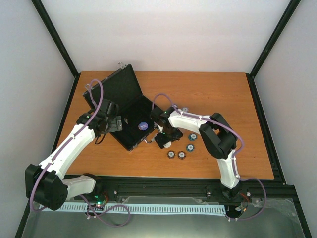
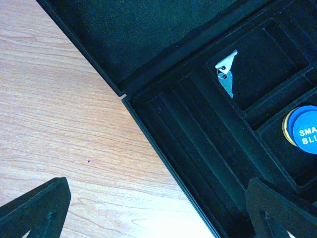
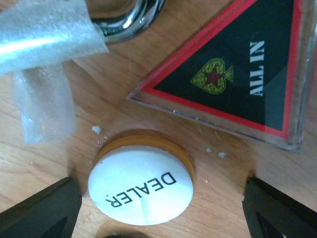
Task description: Pack up texas hold em set
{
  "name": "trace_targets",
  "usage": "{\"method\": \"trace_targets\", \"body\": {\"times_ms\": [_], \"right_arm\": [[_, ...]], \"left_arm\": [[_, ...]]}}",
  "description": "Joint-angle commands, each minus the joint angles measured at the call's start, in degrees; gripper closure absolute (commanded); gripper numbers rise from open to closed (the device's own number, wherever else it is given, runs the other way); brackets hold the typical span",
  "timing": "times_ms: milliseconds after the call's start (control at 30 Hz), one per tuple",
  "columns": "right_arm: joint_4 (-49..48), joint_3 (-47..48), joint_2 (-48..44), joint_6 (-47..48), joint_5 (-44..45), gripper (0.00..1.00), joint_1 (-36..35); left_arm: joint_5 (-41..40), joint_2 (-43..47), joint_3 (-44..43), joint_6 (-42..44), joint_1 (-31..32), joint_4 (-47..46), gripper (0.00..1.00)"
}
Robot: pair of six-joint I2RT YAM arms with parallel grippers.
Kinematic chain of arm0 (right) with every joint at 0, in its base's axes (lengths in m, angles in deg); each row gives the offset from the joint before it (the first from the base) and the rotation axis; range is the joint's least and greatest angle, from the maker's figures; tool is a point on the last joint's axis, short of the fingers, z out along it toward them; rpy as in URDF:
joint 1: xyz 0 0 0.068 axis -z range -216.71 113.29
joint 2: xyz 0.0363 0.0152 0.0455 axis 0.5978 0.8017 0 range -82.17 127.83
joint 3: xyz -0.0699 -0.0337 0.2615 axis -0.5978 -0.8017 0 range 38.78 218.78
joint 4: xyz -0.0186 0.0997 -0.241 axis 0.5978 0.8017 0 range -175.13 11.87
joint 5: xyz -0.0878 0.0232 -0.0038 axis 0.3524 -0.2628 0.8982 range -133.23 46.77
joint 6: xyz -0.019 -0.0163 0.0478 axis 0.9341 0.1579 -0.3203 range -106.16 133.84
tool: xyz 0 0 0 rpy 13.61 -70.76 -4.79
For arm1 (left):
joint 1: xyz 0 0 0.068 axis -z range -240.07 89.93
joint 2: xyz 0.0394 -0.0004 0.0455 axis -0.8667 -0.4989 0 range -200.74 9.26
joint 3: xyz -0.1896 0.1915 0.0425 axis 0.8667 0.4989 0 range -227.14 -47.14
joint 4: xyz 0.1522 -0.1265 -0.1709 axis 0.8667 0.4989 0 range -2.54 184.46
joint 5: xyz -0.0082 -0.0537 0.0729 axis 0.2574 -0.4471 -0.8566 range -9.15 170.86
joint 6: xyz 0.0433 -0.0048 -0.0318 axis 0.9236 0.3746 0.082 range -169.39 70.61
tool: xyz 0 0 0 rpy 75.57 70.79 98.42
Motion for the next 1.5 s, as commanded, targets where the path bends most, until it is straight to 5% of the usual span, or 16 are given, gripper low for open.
{"method": "trace_targets", "body": {"times_ms": [0,933,1467], "right_arm": [[-1.2,1.7,1.3,-1.0,1.6,0.1,-0.9],[0.8,1.5,3.3,-2.9,4.5,0.51,-2.7],[10.2,20.5,3.1,1.1,1.7,0.51,-2.7]], "left_arm": [[-0.9,0.3,-1.8,0.2,-0.2,0.2,0.0],[-1.3,0.7,-0.3,-0.3,-0.2,0.3,0.0],[-1.6,1.0,-0.3,-1.1,-0.2,0.2,0.0]]}}
